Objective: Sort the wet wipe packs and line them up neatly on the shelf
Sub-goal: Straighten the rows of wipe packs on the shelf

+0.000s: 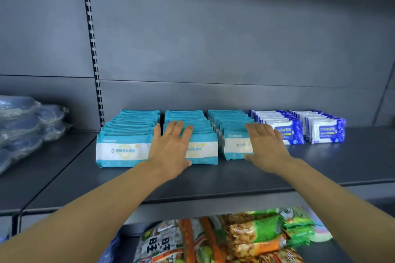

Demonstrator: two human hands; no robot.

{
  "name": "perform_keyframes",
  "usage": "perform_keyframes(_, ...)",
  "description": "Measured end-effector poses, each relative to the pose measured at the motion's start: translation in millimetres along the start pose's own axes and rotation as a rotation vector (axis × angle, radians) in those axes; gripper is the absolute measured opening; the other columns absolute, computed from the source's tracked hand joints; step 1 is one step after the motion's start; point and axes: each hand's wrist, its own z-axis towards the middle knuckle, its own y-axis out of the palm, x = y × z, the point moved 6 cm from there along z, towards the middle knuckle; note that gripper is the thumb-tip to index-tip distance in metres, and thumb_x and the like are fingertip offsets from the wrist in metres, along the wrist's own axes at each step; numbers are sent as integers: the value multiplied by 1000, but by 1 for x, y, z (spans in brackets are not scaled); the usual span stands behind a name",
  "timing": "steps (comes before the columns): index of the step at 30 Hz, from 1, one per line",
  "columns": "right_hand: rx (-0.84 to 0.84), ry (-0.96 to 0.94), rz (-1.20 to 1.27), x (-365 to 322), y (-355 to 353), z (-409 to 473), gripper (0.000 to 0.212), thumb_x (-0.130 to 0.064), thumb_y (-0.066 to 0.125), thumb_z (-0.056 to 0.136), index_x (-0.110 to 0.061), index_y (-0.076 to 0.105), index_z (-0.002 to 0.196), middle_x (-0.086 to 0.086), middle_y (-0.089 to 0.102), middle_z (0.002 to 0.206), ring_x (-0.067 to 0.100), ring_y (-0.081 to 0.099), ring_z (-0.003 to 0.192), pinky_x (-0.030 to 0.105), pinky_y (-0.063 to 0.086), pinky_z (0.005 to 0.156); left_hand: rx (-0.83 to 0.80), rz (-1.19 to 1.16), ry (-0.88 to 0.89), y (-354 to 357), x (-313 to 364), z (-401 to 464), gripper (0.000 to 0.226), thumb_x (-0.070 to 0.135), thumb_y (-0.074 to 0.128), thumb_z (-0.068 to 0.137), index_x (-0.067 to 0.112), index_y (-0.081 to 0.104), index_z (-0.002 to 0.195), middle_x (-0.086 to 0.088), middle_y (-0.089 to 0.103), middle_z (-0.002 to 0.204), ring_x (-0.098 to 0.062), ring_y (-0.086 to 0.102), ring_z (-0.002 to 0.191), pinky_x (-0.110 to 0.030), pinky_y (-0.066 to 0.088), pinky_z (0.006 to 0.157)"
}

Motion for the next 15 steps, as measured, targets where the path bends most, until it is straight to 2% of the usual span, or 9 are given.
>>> perform_keyframes(6,-15,-103,-31,16,22,17,94,-45,64,83,-19,3,150,2,9,157,27,7,144,45,7,116,-55,117,-81,18,13,16,94,50,60,86,19,-1,150,-8,10,156,-26,11,145,-52,12,115)
perform_keyframes(11,60,-166,-23,20,31,23,86,-41,61,87,-20,6,150,2,14,155,26,13,141,43,11,115,-58,119,-138,22,14,19,93,49,64,83,21,4,149,-3,17,153,-22,17,142,-48,23,112)
perform_keyframes(15,52,-207,22,23,32,25,88,-43,61,86,-19,6,150,3,15,154,26,13,141,46,9,115,-108,95,-185,17,16,19,94,49,65,81,22,6,148,-1,17,153,-22,16,143,-48,21,113)
